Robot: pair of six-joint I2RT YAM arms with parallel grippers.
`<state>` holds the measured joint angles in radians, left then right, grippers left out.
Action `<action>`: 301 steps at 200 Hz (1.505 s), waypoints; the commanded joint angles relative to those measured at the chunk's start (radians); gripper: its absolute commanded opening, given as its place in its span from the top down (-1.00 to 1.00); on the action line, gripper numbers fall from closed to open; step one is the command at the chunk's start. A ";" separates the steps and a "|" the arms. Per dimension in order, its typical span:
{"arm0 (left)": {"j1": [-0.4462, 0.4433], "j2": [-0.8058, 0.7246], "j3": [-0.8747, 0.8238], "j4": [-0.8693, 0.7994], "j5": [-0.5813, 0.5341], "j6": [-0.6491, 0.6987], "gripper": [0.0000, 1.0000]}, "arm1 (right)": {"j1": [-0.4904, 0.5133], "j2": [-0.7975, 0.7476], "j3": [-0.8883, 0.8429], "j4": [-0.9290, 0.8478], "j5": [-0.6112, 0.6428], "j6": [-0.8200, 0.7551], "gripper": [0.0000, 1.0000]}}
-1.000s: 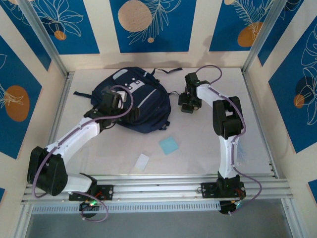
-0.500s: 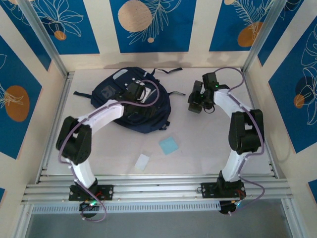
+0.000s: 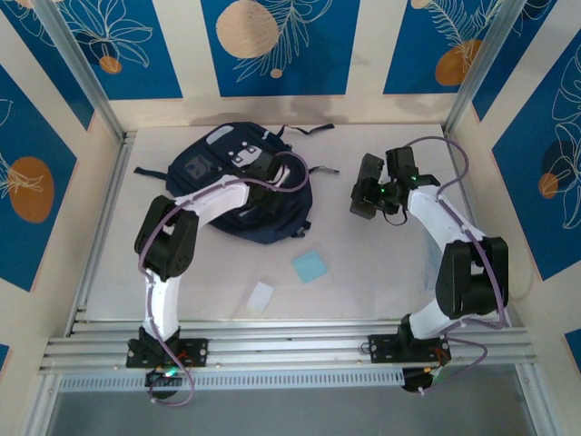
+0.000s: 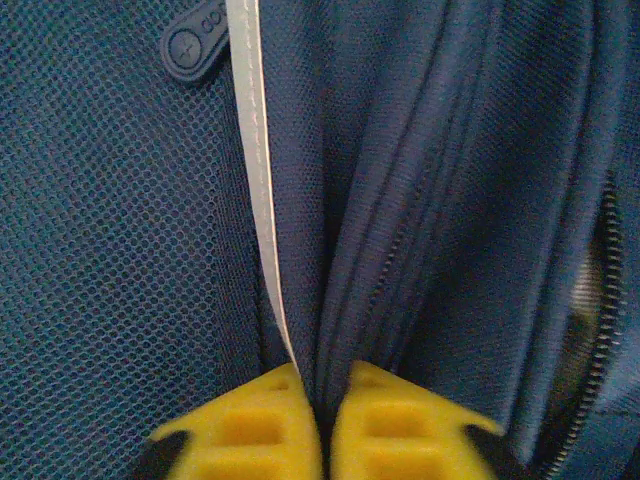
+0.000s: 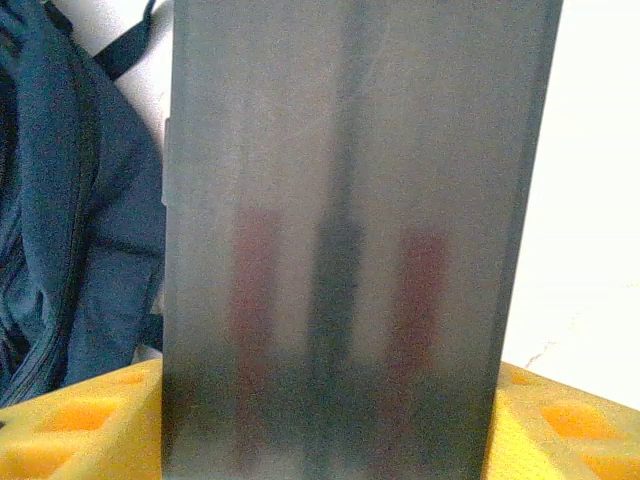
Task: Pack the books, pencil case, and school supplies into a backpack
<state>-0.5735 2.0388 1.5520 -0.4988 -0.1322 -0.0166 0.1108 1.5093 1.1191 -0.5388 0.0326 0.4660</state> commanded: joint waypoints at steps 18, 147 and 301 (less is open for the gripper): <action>0.025 -0.021 0.051 -0.094 0.083 -0.040 1.00 | -0.005 -0.106 -0.021 0.004 -0.028 0.009 0.02; 0.176 -0.259 0.154 -0.033 0.638 -0.373 1.00 | 0.316 0.134 0.052 0.402 -0.340 0.288 0.08; 0.190 -0.344 0.067 0.131 0.654 -0.490 1.00 | 0.467 0.486 0.355 0.452 -0.349 0.377 -0.97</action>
<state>-0.3813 1.7828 1.6390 -0.4919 0.4858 -0.5007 0.5861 2.1197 1.5234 -0.0532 -0.3054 0.8970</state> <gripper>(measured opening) 0.058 0.972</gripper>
